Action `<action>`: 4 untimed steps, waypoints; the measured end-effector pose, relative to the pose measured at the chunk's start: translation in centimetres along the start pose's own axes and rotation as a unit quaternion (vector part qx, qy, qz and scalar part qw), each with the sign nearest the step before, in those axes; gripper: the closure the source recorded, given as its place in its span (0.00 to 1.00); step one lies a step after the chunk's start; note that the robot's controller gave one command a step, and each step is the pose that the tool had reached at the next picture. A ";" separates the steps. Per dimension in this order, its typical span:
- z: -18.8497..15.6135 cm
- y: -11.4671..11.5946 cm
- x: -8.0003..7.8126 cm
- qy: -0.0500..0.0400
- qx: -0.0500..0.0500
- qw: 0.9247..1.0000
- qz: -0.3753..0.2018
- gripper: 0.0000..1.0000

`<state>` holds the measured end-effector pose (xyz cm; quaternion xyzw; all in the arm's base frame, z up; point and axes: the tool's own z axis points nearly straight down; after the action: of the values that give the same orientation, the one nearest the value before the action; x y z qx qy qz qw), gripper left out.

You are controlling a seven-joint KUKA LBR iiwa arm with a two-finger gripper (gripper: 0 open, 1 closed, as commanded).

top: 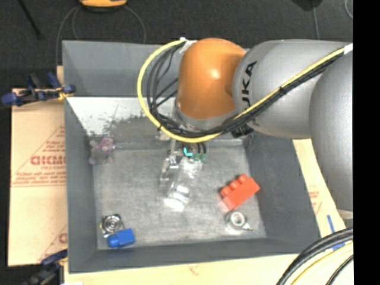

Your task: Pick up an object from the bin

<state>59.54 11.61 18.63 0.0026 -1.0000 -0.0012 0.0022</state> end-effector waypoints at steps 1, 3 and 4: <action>-0.6 -4.5 -0.5 -0.003 0.003 0.988 -0.154 0.00; 8.9 -7.3 -0.2 -0.002 0.002 0.975 -0.221 0.00; 8.9 -7.2 -0.3 -0.002 0.001 0.976 -0.220 1.00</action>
Offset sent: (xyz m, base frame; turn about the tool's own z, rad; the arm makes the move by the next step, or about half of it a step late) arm 0.0038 -0.0411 0.0056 -0.3142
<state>59.80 4.44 9.72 0.2222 -0.9750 -0.0008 -0.0005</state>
